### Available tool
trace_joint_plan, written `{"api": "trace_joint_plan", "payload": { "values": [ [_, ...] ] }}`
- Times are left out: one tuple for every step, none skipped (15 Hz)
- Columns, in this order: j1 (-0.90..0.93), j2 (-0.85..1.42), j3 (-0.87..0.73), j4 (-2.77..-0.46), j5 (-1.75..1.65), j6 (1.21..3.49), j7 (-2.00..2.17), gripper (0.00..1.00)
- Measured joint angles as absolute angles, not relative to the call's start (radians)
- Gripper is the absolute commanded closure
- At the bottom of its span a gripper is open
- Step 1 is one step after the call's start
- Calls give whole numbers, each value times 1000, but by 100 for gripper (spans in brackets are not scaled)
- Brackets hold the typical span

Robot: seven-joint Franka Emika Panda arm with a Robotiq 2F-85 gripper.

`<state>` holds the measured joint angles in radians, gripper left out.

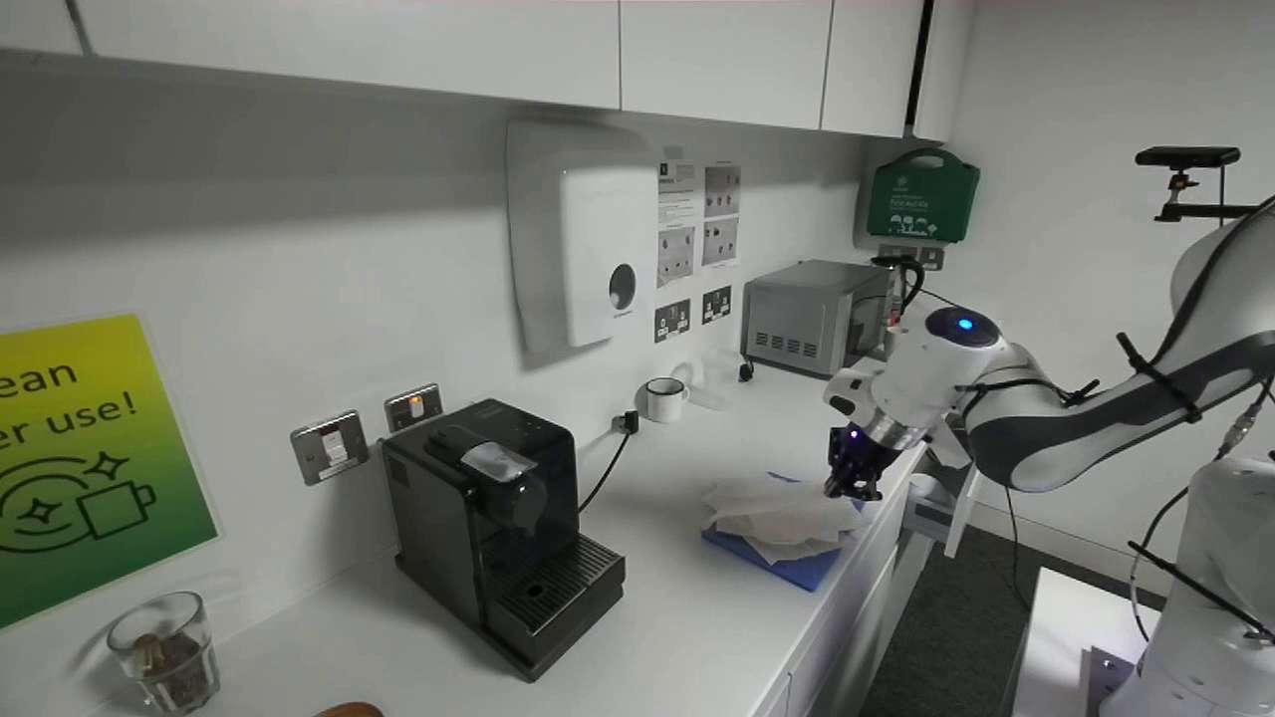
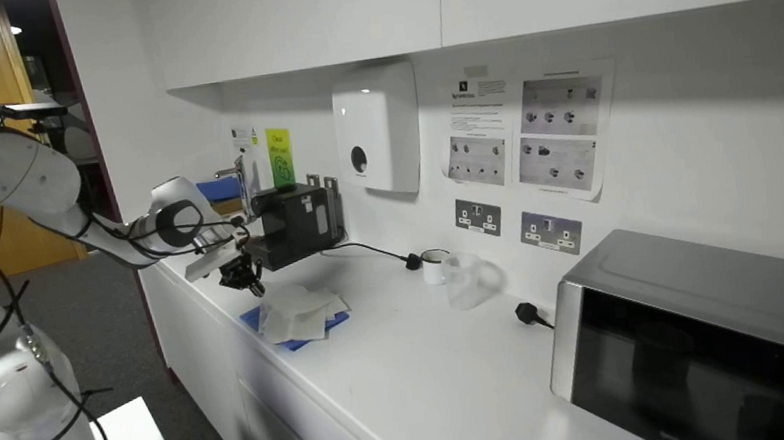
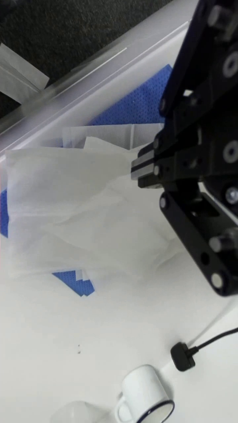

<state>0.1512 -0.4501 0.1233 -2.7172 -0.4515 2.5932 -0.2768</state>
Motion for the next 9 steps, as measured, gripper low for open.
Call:
{"api": "trace_joint_plan", "payload": {
  "values": [
    [142,-480,116,-2729,-451,2593,-272,100],
    [131,-505,107,-2736,-451,2593,-266,100],
    [118,-522,98,-2740,-448,2593,-252,100],
    [104,-533,91,-2740,-442,2592,-233,100],
    [89,-539,85,-2740,-432,2592,-208,100],
    [72,-542,81,-2740,-421,2592,-181,100],
    [57,-541,79,-2740,-413,2592,-158,100],
    [43,-541,76,-2740,-411,2592,-142,100],
    [30,-541,73,-2740,-411,2592,-133,100]
  ]
}}
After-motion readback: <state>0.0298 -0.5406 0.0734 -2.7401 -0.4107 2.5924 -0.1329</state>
